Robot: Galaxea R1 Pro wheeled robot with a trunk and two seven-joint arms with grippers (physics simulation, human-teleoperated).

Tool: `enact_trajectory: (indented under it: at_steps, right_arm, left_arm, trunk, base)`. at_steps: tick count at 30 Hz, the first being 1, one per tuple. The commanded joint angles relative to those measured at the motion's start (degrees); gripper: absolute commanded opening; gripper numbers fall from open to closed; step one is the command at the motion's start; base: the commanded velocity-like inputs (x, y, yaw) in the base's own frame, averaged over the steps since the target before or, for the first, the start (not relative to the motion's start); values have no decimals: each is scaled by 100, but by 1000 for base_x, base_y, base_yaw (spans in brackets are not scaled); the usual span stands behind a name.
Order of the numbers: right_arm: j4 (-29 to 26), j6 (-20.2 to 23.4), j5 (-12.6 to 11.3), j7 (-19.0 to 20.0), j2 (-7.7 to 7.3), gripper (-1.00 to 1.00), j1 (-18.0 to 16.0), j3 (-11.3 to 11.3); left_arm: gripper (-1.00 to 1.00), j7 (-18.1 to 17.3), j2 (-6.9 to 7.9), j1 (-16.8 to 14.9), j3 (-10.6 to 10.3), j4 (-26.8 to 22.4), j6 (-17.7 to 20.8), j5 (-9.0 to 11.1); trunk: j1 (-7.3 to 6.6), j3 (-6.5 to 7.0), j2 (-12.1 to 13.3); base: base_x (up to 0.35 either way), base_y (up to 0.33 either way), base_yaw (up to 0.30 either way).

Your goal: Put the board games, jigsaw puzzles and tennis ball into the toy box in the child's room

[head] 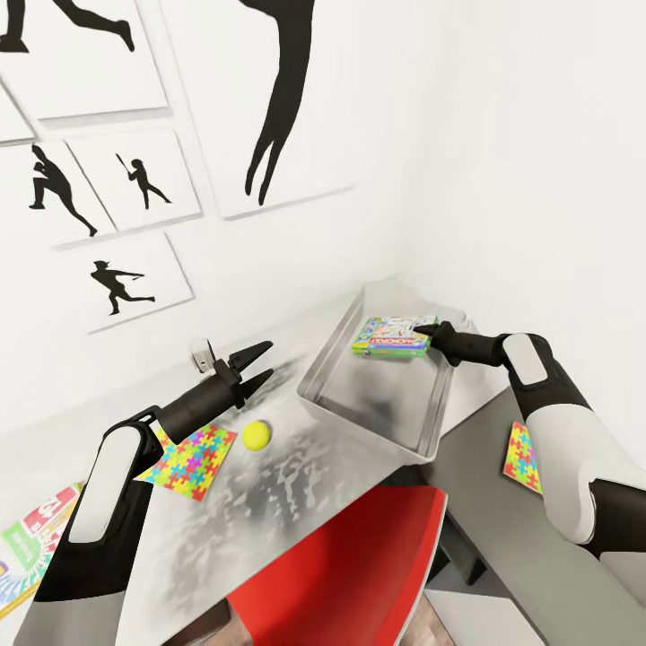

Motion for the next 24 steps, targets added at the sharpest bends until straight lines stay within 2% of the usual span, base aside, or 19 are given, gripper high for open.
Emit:
enact_trajectory:
  at_steps: [1, 15, 24]
  right_arm:
    - [-1, 29, 58, 60, 2, -100, -8, -23]
    - [-100, 44, 53, 103, 2, -100, -33, -23]
    - [-160, 76, 45, 107, 6, -100, -98, -18]
  left_arm:
    - [100, -34, -1, -4, 7, 1, 26, -31]
    - [100, -34, 0, -4, 7, 1, 26, -31]
    - [100, -34, 0, -4, 7, 1, 26, -31]
  trunk:
    - [3, -9, -10]
    - [3, -17, -10]
    - [3, -74, -10]
  base:
    - [0, 0, 0]
    - [0, 0, 0]
    - [0, 0, 0]
